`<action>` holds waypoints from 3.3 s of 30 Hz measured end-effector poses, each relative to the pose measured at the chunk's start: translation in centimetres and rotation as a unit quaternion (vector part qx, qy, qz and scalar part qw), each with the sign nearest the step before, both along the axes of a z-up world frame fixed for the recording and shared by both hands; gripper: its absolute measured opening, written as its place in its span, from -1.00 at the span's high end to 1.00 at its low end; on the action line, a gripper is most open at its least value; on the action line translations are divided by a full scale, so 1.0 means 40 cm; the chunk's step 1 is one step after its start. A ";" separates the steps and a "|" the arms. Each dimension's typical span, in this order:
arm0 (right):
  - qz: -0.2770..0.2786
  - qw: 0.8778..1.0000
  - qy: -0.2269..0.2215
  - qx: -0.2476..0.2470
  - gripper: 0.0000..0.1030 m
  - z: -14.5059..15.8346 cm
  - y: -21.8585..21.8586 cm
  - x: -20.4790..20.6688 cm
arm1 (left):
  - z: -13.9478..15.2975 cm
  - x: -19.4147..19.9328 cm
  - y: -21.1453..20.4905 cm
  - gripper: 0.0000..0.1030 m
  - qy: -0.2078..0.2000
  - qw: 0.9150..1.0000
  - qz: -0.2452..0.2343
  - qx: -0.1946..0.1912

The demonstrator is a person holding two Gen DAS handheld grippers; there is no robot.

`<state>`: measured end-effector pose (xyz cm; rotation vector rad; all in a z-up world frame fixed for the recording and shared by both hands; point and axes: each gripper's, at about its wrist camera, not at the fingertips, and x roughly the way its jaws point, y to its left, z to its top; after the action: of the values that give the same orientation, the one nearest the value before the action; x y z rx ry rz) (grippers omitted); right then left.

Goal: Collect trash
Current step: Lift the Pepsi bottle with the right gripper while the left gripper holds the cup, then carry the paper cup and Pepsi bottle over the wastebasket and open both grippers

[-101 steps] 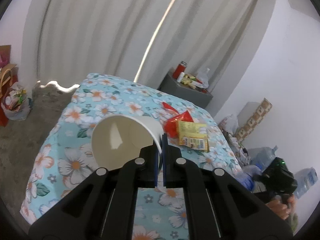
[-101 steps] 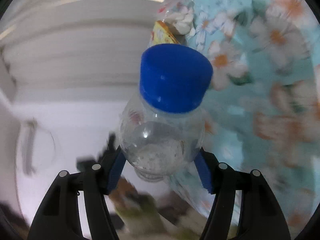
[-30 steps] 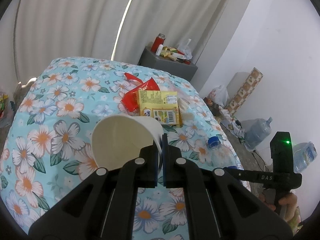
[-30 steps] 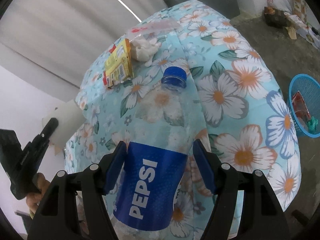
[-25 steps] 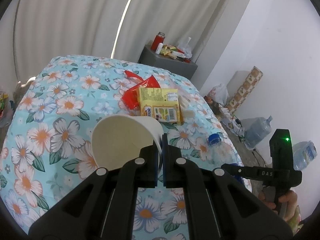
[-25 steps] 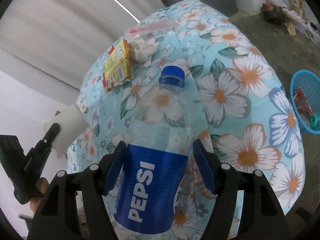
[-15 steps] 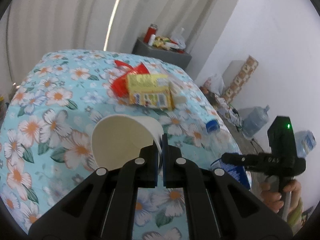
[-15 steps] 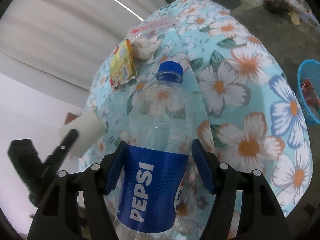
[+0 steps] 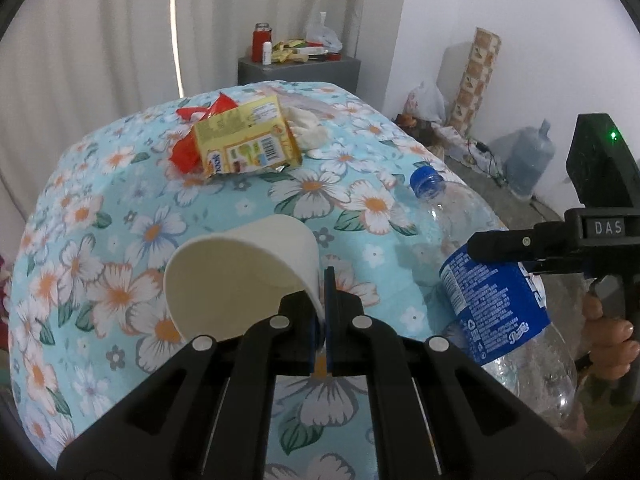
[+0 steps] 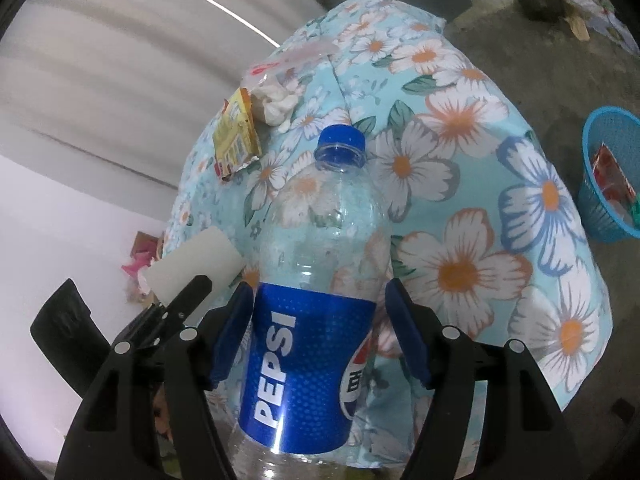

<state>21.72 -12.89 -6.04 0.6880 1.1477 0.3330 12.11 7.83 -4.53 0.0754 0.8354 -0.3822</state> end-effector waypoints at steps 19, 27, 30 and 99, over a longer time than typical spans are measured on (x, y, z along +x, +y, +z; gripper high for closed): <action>-0.007 0.999 0.013 0.033 -0.18 -0.030 0.024 -0.019 | 0.012 0.008 -0.035 0.98 -0.002 1.000 -0.004 0.009; -0.004 0.998 0.005 0.059 -0.15 -0.018 0.012 -0.031 | 0.020 0.005 -0.036 0.98 -0.007 1.000 -0.006 0.014; -0.005 0.998 -0.001 0.065 -0.15 -0.011 0.006 -0.038 | 0.024 0.003 -0.037 0.98 -0.009 1.000 -0.005 0.018; -0.449 0.880 0.045 0.149 -0.16 -0.362 -0.917 -0.368 | -0.509 0.520 -1.237 -0.23 0.370 0.912 -0.162 0.076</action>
<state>6.98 -49.57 -20.51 1.4364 0.7544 -0.3293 32.92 -41.65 -24.91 0.2245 1.6163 -0.6763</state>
